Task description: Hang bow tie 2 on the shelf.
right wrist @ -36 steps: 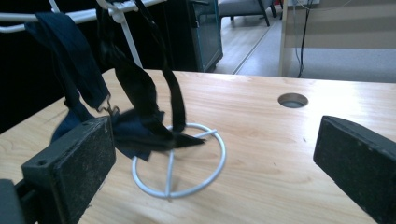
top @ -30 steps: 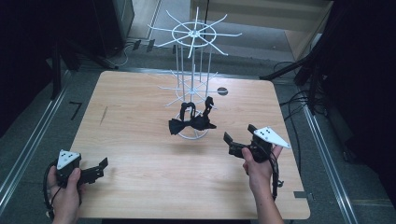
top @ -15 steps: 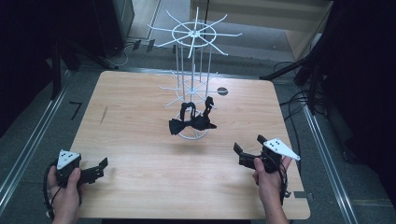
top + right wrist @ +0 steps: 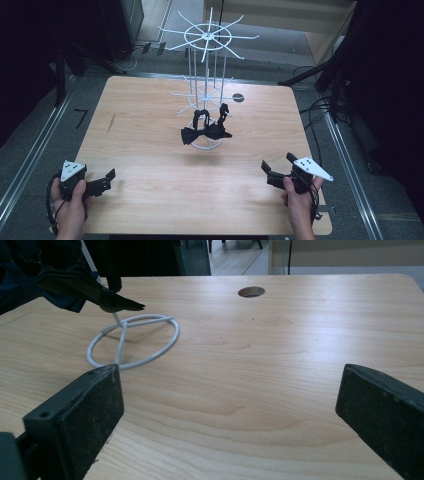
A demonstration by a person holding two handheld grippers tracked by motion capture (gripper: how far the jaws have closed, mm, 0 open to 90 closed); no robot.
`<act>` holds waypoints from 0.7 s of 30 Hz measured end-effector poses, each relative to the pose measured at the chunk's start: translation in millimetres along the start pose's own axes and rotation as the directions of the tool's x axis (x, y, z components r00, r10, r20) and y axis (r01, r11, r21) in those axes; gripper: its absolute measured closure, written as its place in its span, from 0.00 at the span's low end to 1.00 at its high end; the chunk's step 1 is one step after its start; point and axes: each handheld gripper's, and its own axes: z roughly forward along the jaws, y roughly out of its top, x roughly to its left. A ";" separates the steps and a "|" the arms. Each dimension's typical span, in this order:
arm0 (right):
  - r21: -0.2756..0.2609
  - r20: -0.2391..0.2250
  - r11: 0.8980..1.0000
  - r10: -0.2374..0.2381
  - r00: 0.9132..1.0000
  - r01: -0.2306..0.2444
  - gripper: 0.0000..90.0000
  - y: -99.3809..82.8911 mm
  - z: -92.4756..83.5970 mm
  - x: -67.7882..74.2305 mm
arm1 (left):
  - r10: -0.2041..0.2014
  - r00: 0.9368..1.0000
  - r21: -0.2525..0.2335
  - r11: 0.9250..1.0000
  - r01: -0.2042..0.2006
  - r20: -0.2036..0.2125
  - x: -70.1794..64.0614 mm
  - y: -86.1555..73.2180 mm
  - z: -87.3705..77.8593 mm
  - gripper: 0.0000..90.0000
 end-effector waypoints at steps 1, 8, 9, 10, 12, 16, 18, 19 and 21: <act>0.001 0.002 1.000 0.000 1.000 0.000 0.00 -1.1 -1.7 -1.9 | 0.000 1.000 0.000 1.000 0.000 0.000 0.0 0.0 0.0 0.00; 0.008 0.026 1.000 0.008 1.000 -0.008 0.00 -10.1 -12.5 -15.5 | 0.000 1.000 -0.001 1.000 0.000 -0.001 -0.3 0.0 0.0 0.00; 0.011 0.030 1.000 0.015 0.999 -0.015 0.00 -11.3 -14.3 -17.3 | 0.001 1.000 -0.001 1.000 -0.001 -0.001 -0.4 0.0 0.0 0.00; 0.009 0.034 1.000 0.012 0.999 -0.013 0.00 -12.5 -15.9 -19.7 | 0.001 1.000 -0.001 1.000 -0.001 -0.001 -0.3 0.0 0.0 0.00; 0.015 0.052 1.000 0.002 0.999 -0.002 0.00 -15.4 -19.3 -23.8 | 0.001 1.000 -0.001 1.000 -0.001 -0.002 -0.4 -0.1 0.0 0.00; 0.024 0.063 1.000 0.010 0.998 -0.012 0.00 -20.9 -24.2 -31.4 | 0.002 1.000 -0.001 1.000 -0.002 -0.002 -0.3 -0.1 -0.1 0.00; 0.028 0.071 0.999 0.026 0.997 -0.028 0.00 -23.3 -26.9 -35.7 | 0.002 1.000 -0.001 1.000 -0.002 -0.002 -0.3 -0.1 -0.1 0.00; 0.028 0.071 0.999 0.032 0.997 -0.034 0.00 -24.5 -28.2 -38.0 | 0.002 1.000 -0.001 1.000 -0.002 -0.002 -0.3 -0.1 -0.2 0.00; 0.034 0.082 0.999 0.033 0.996 -0.036 0.00 -26.9 -30.6 -42.4 | 0.002 1.000 -0.002 1.000 -0.002 -0.002 -0.3 -0.1 -0.2 0.00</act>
